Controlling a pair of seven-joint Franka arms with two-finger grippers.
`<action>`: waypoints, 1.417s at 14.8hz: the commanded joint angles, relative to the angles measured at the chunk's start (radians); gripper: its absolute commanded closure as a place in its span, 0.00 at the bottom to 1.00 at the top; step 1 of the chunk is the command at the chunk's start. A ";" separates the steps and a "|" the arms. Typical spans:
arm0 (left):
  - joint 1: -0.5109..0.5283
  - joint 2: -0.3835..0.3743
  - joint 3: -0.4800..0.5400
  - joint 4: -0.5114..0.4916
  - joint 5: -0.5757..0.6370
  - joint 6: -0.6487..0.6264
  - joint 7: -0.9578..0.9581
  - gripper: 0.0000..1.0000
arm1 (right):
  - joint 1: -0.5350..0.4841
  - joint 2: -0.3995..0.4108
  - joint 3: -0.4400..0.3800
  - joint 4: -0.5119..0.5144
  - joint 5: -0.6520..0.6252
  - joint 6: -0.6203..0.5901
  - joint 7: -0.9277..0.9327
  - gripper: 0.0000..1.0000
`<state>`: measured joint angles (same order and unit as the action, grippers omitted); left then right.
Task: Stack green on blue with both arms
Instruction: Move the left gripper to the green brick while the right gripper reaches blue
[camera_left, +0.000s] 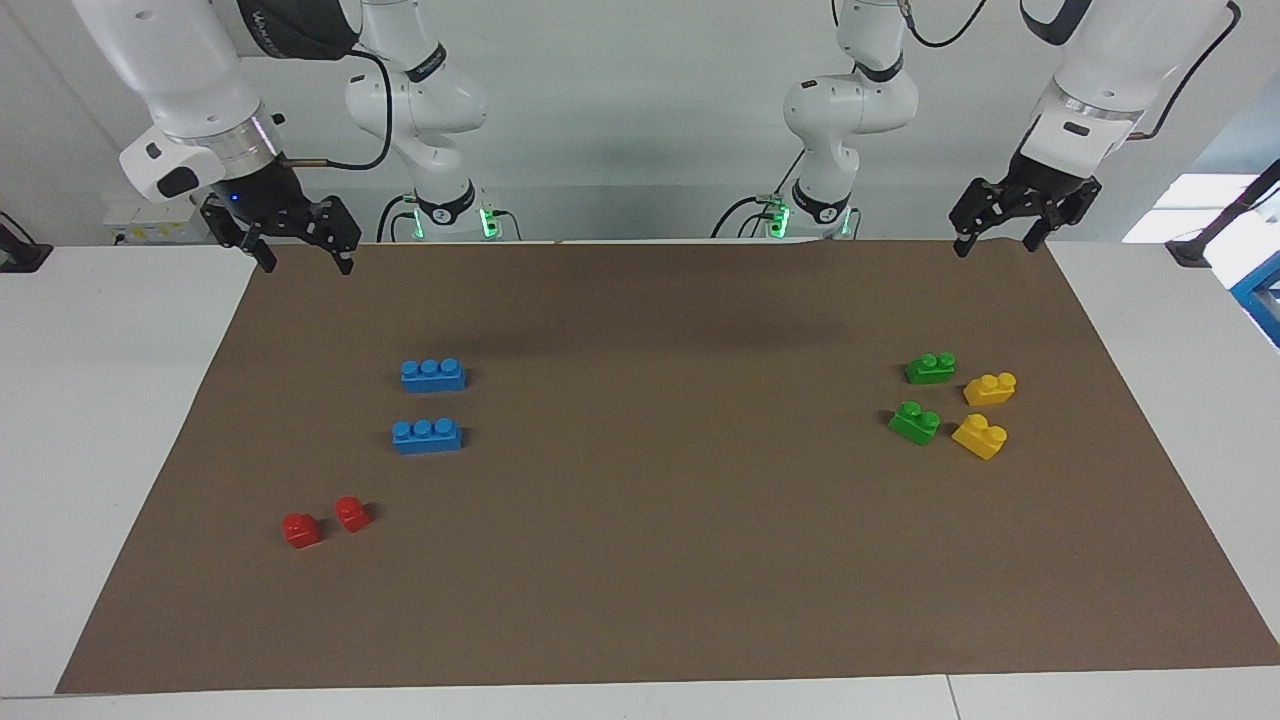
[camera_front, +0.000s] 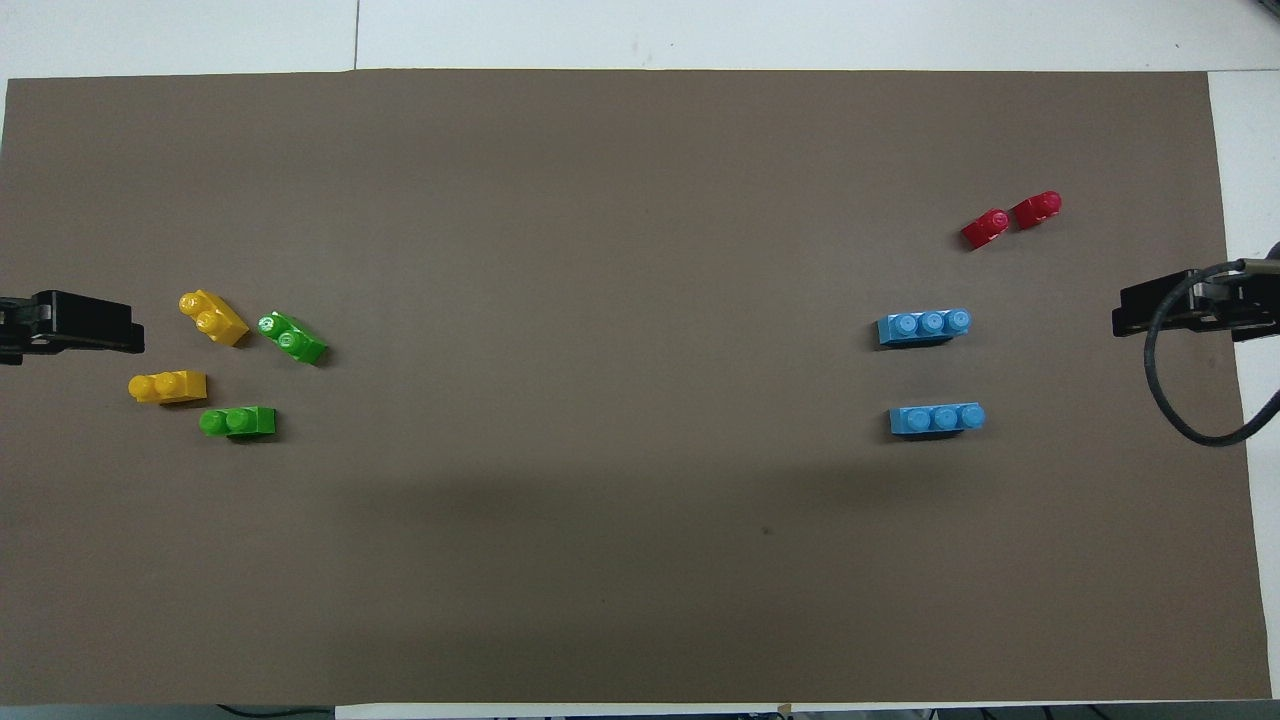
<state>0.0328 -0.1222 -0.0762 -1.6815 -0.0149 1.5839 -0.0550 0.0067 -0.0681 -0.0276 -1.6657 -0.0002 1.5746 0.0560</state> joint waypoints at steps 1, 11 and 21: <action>0.012 -0.002 -0.007 0.008 0.016 0.007 0.012 0.00 | -0.007 0.002 0.005 0.001 -0.020 0.001 0.019 0.00; 0.012 -0.004 -0.005 0.005 0.015 0.007 0.004 0.00 | -0.007 -0.002 0.005 -0.028 -0.018 0.037 0.034 0.02; 0.013 -0.071 -0.007 -0.188 0.006 0.200 -0.431 0.00 | -0.031 0.105 0.001 -0.092 0.057 0.162 0.466 0.03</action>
<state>0.0348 -0.1366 -0.0753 -1.7711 -0.0149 1.7114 -0.3748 -0.0076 0.0029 -0.0309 -1.7567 0.0110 1.7151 0.3926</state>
